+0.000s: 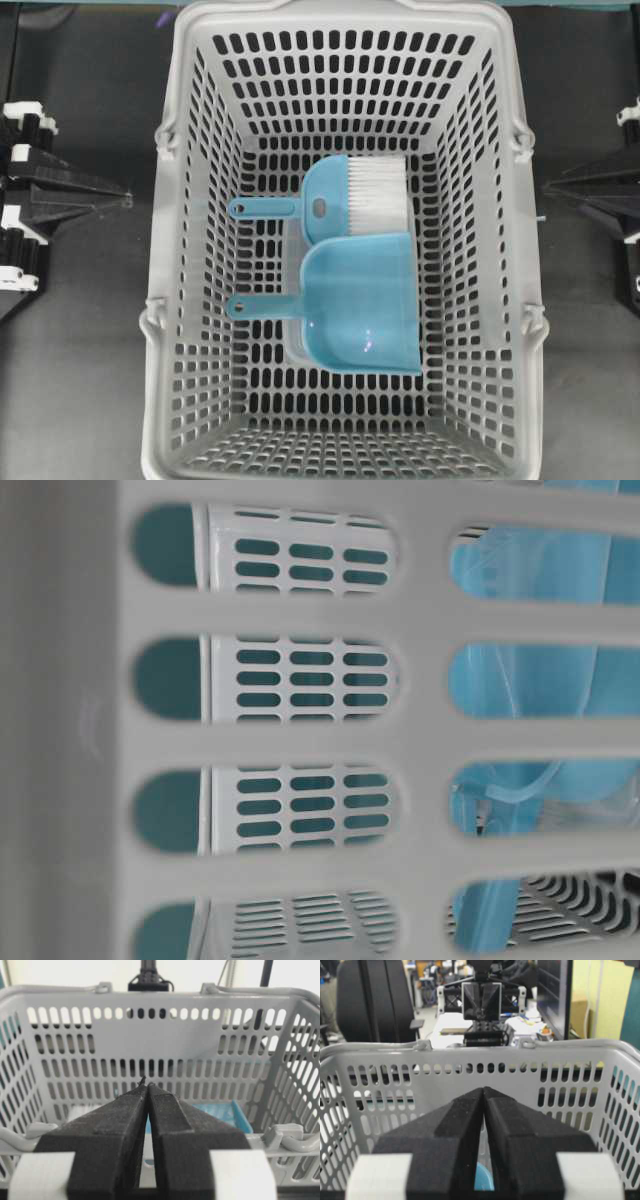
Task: Pick up the dustpan from the shopping basket with the left arm.
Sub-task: 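Move the left gripper over the basket toward the blue dustpan handle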
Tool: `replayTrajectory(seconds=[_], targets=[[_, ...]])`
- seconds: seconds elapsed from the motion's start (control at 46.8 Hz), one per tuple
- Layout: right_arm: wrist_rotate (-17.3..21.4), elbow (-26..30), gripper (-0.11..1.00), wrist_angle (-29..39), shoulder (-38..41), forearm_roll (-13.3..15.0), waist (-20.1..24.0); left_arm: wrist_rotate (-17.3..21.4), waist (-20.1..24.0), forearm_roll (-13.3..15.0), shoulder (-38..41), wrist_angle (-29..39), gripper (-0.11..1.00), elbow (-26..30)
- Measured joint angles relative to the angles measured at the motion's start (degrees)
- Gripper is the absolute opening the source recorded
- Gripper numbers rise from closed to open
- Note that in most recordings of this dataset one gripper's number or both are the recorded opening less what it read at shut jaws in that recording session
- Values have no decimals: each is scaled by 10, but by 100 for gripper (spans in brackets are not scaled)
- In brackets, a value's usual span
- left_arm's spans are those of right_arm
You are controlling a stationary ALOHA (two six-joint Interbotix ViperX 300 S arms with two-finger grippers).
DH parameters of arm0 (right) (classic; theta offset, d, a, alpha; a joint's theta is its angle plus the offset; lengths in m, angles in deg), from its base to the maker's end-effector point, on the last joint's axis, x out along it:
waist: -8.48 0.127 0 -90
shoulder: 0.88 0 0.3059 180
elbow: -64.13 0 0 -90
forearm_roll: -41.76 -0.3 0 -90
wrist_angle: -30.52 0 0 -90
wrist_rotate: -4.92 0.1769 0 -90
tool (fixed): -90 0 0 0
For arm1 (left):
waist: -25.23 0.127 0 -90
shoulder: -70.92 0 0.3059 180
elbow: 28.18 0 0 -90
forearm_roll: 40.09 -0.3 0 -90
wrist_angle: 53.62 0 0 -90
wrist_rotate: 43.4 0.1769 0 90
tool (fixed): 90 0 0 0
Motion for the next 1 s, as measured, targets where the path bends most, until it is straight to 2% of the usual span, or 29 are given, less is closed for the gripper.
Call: replayTrajectory(seconds=[0.085, 0.171, 0.342, 0.577, 0.791, 0.897, 1.004], targets=[[1, 0, 0, 3, 1, -1, -1, -11, -1, -9, 1, 18, 0, 10], [7, 4, -1, 23, 1, -4, -3, -34, -1, -18, 6, 61, 0, 38], [22, 25, -1, 108, 1, -6, -4, -56, -9, -20, 35, 170, 0, 110], [27, 56, -1, 216, -3, -7, -4, -56, -18, -21, 108, 353, 0, 234], [25, 69, 1, 250, -9, -6, -4, -52, -28, -21, 198, 483, 0, 337], [24, 69, 19, 250, -11, -6, -4, -51, -30, -22, 239, 533, 0, 375], [24, 70, 50, 253, -11, -5, -4, -50, -32, -22, 279, 572, 0, 407]])
